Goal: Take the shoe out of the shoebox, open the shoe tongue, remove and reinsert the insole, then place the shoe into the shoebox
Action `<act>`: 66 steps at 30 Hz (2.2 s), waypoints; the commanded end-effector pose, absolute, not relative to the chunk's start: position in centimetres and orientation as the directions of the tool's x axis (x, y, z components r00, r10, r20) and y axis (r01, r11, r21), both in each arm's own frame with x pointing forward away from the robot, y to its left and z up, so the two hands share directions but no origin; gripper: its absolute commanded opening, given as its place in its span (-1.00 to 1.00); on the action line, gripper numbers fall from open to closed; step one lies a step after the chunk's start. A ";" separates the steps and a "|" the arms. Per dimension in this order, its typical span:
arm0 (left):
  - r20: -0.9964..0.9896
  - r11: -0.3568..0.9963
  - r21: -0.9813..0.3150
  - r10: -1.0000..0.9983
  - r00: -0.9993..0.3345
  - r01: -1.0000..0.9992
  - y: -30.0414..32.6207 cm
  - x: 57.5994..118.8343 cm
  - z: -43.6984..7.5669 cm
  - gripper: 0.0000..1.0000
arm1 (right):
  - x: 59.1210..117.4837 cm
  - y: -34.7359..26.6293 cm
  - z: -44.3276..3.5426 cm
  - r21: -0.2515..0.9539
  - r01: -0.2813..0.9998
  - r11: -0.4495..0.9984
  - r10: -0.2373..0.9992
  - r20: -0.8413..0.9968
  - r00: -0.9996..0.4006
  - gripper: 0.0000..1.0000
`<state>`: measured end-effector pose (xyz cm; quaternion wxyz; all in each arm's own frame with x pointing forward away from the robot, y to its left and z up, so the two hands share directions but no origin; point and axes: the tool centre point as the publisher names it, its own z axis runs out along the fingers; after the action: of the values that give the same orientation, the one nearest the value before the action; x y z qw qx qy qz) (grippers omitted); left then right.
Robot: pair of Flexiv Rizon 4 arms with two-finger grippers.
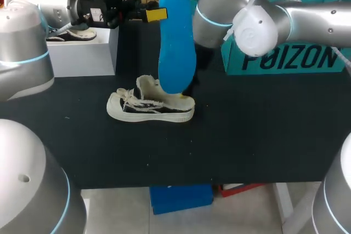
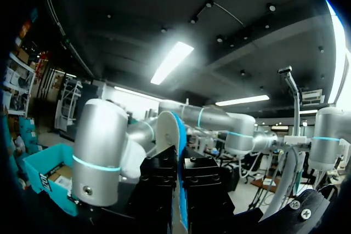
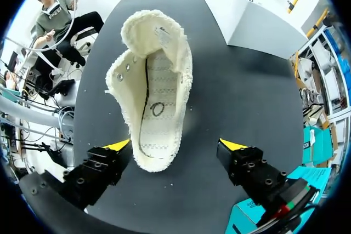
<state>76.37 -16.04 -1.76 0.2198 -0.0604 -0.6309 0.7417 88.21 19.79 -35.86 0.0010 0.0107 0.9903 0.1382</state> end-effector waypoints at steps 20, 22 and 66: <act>0.187 -0.108 -0.963 0.397 -0.898 -0.248 -16.1 76.2 -1.8 -1.00 | 90.3 25.0 -39.0 0.192 0.033 0.981 0.026 0.040 -0.999 1.00; 0.187 -0.108 -0.963 0.397 -0.898 -0.248 -16.1 76.2 -1.8 -1.00 | 90.3 25.3 -39.1 0.196 0.035 0.980 0.026 0.046 -0.999 1.00; 0.187 -0.108 -0.963 0.397 -0.898 -0.248 -16.1 76.2 -1.8 -1.00 | 89.5 26.9 -41.8 0.231 0.021 0.973 -0.015 0.153 -0.988 -1.00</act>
<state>76.37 -16.04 -1.76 0.2198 -0.0604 -0.6309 0.7417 89.46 26.72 -41.65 -0.0761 0.0017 0.9901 0.1180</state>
